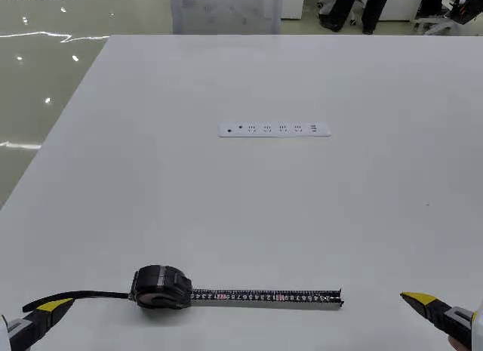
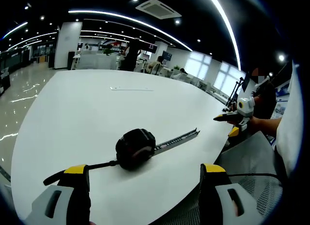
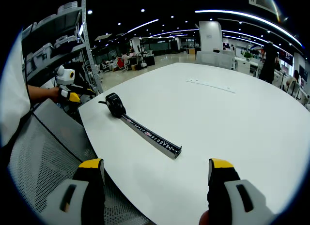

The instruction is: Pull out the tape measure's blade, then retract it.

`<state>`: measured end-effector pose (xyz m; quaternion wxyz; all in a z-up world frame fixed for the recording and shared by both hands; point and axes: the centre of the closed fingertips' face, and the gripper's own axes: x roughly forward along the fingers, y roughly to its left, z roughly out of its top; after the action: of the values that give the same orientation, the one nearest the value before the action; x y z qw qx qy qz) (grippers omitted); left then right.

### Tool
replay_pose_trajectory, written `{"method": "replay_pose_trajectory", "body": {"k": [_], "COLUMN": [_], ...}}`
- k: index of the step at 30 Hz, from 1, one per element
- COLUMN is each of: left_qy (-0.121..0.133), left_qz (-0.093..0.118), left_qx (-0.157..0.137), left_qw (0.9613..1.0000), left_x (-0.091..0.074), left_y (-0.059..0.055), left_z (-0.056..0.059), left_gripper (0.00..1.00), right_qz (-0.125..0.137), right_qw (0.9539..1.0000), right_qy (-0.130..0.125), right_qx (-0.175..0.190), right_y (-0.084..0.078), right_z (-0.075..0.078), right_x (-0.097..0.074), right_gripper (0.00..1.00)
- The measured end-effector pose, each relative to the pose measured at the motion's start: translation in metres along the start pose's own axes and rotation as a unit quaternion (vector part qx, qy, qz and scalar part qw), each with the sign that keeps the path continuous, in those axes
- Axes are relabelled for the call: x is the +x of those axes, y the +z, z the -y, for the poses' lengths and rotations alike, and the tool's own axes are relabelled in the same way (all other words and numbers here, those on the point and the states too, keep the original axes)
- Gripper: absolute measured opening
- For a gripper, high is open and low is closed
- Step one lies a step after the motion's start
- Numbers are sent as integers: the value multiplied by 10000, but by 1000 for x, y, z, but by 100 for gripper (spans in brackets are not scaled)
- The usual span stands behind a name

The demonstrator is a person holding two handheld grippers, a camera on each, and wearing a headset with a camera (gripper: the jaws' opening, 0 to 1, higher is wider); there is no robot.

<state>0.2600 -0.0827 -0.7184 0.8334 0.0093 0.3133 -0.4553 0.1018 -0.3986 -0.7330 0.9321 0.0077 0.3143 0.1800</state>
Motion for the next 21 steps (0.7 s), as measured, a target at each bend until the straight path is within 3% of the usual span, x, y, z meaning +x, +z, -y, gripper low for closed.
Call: {"method": "replay_pose_trajectory", "body": {"k": [21], "left_qy": [58], "left_qz": [-33], "left_qx": [-30], "left_qw": [10000], "left_x": [5], "left_y": [4], "left_z": [0], "left_gripper": [91], "right_qz": [45], "right_qw": [10000], "right_qy": [34], "right_qx": [-27], "right_y": [1], "right_z": [0], "right_x": [1], "right_gripper": [87]}}
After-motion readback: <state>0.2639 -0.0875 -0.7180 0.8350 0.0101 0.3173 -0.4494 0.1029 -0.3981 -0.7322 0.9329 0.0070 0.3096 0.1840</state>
